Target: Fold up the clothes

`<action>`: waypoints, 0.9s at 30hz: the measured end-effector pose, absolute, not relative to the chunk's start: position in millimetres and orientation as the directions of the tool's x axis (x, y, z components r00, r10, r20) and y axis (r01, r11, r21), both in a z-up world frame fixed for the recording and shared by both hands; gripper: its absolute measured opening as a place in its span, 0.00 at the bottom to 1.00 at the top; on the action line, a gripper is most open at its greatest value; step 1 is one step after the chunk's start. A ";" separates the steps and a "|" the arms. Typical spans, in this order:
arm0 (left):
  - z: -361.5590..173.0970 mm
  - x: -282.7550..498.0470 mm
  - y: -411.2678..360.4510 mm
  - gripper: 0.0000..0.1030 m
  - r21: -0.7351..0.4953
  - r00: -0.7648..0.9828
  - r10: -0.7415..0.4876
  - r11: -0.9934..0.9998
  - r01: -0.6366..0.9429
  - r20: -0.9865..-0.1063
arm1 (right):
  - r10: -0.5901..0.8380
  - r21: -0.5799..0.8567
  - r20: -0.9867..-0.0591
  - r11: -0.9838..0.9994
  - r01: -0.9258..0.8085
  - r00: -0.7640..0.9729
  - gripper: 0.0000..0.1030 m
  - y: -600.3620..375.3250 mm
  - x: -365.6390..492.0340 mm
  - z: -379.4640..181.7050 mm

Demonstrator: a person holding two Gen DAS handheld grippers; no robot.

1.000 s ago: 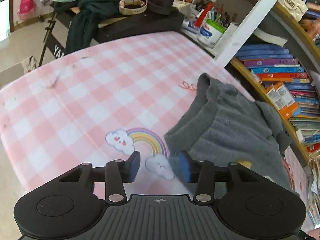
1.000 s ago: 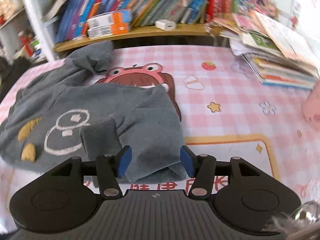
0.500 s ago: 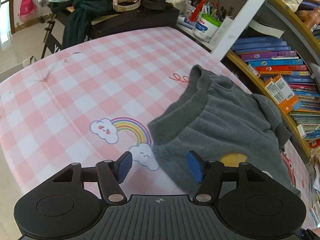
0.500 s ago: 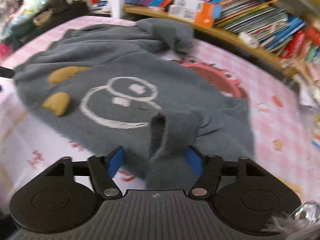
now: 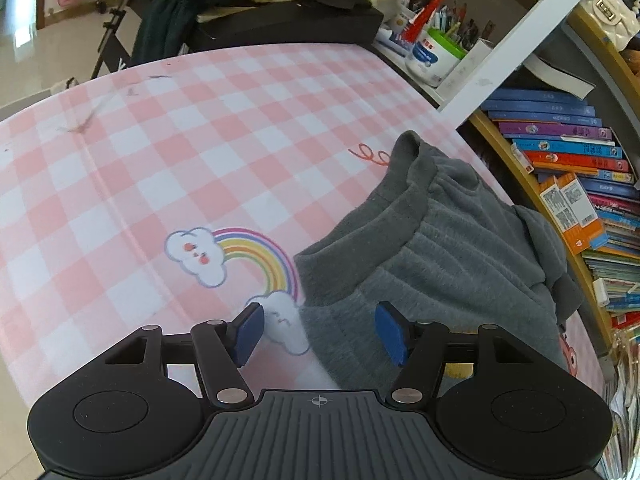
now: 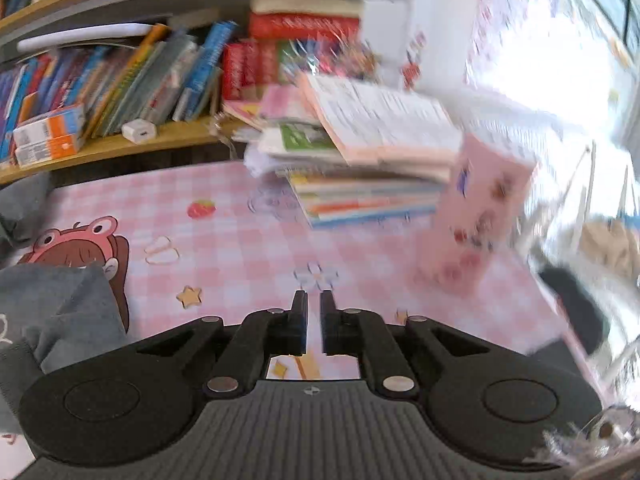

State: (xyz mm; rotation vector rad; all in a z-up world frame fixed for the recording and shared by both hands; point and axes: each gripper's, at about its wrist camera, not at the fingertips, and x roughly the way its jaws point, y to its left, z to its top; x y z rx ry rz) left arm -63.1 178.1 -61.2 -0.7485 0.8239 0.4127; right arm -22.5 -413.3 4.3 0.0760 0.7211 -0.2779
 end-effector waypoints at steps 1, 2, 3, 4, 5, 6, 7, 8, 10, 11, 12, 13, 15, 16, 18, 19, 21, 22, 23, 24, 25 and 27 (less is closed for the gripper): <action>-61.7 -60.8 178.3 0.60 -0.437 0.626 0.049 0.673 -0.596 -0.778 | -0.191 0.002 -0.667 0.966 0.258 0.720 0.24 -410.0 -25.7 3.2; -62.2 -58.6 178.5 0.60 -0.440 0.629 0.050 0.671 -0.597 -0.776 | -0.146 0.023 -0.666 0.976 0.216 0.731 0.40 -401.8 -29.4 2.0; -62.7 -56.5 178.9 0.59 -0.444 0.632 0.051 0.668 -0.597 -0.773 | -0.094 0.040 -0.666 0.986 0.161 0.740 0.45 -391.2 -32.0 0.5; -63.0 -54.8 179.9 0.58 -0.453 0.637 0.049 0.661 -0.598 -0.769 | -0.024 0.048 -0.669 0.996 0.076 0.743 0.45 -375.4 -32.2 -1.7; -63.5 -53.1 181.3 0.58 -0.464 0.643 0.046 0.653 -0.598 -0.765 | 0.045 0.057 -0.671 0.998 -0.008 0.740 0.46 -359.7 -32.3 -3.8; -64.4 -51.2 184.1 0.58 -0.483 0.651 0.038 0.638 -0.600 -0.758 | 0.115 0.066 -0.675 0.993 -0.096 0.729 0.51 -343.1 -32.0 -6.4; -65.6 -49.5 188.2 0.57 -0.505 0.659 0.032 0.614 -0.606 -0.751 | 0.186 0.075 -0.685 0.980 -0.185 0.705 0.53 -324.7 -30.8 -9.9; -66.8 -48.3 192.5 0.57 -0.527 0.666 0.027 0.587 -0.615 -0.746 | 0.239 0.076 -0.699 0.962 -0.263 0.674 0.57 -306.3 -30.0 -14.2; -69.7 -47.9 200.8 0.55 -0.575 0.680 0.015 0.519 -0.632 -0.733 | 0.306 0.048 -0.733 0.914 -0.404 0.607 0.61 -268.7 -28.6 -24.4; -71.4 -48.0 203.7 0.54 -0.592 0.685 0.010 0.492 -0.638 -0.729 | 0.326 0.027 -0.749 0.885 -0.465 0.577 0.63 -250.9 -28.7 -29.7; -72.6 -48.5 206.0 0.53 -0.605 0.688 0.006 0.469 -0.643 -0.726 | 0.325 -0.013 -0.760 0.858 -0.514 0.562 0.68 -235.1 -30.2 -35.5; -73.4 -49.1 207.4 0.52 -0.614 0.690 0.003 0.453 -0.647 -0.724 | 0.318 -0.051 -0.772 0.832 -0.552 0.550 0.70 -220.5 -31.3 -41.5; -74.3 -51.0 207.8 0.51 -0.625 0.693 -0.006 0.437 -0.647 -0.721 | 0.279 -0.094 -0.791 0.823 -0.560 0.544 0.70 -208.2 -28.6 -50.0; -74.6 -52.4 207.3 0.51 -0.629 0.695 -0.013 0.436 -0.643 -0.719 | 0.261 -0.109 -0.797 0.825 -0.555 0.544 0.69 -205.0 -26.6 -53.1; -74.7 -55.2 204.9 0.51 -0.630 0.699 -0.020 0.453 -0.631 -0.715 | 0.226 -0.131 -0.806 0.832 -0.538 0.547 0.48 -201.0 -22.6 -57.6; -74.6 -56.1 203.8 0.51 -0.627 0.700 -0.022 0.466 -0.625 -0.714 | 0.217 -0.127 -0.802 0.849 -0.514 0.556 0.35 -204.6 -21.3 -55.1; -74.1 -56.2 201.9 0.51 -0.616 0.699 -0.025 0.494 -0.613 -0.715 | 0.204 -0.109 -0.793 0.880 -0.462 0.574 0.06 -213.5 -19.2 -48.8; -73.2 -55.0 201.3 0.51 -0.608 0.694 -0.028 0.509 -0.609 -0.719 | 0.210 -0.081 -0.783 0.899 -0.430 0.585 0.05 -223.0 -19.6 -41.7; -72.5 -53.7 200.7 0.52 -0.600 0.690 -0.030 0.522 -0.606 -0.723 | 0.202 -0.062 -0.765 0.922 -0.382 0.611 0.05 -235.6 -19.5 -33.2; -72.1 -52.1 200.3 0.52 -0.594 0.686 -0.034 0.531 -0.604 -0.727 | 0.174 -0.055 -0.746 0.946 -0.321 0.642 0.05 -250.0 -18.9 -25.2; -71.8 -51.0 199.8 0.52 -0.590 0.682 -0.039 0.540 -0.600 -0.730 | 0.145 -0.046 -0.727 0.965 -0.258 0.671 0.05 -264.3 -18.2 -17.2; -71.4 -49.9 198.9 0.51 -0.583 0.679 -0.043 0.556 -0.593 -0.733 | 0.054 -0.043 -0.687 0.993 -0.114 0.724 0.05 -297.1 -16.0 -0.9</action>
